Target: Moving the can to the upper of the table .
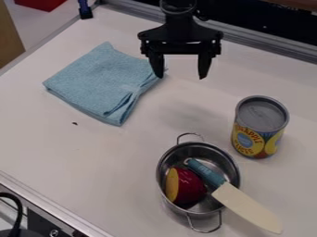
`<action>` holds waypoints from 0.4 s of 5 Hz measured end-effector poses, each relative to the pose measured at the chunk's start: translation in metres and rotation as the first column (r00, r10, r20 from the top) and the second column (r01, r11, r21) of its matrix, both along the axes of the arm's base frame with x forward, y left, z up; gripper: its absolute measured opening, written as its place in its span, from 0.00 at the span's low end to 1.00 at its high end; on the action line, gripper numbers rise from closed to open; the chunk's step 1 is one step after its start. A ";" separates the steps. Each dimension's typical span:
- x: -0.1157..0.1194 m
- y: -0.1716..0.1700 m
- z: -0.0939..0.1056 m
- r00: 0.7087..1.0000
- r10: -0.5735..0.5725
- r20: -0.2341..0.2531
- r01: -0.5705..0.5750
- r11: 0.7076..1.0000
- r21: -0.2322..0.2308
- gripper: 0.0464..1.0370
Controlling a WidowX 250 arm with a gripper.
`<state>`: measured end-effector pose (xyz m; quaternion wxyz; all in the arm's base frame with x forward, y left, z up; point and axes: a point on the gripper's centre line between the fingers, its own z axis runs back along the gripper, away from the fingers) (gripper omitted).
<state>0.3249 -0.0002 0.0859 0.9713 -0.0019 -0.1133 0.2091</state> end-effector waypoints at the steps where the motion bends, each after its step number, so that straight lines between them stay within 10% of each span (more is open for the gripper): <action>1: -0.018 -0.028 0.015 0.997 -0.075 -0.030 0.074 0.996 -0.050 0.96; 2: -0.037 -0.064 0.022 0.982 -0.171 -0.082 0.162 0.982 -0.097 0.96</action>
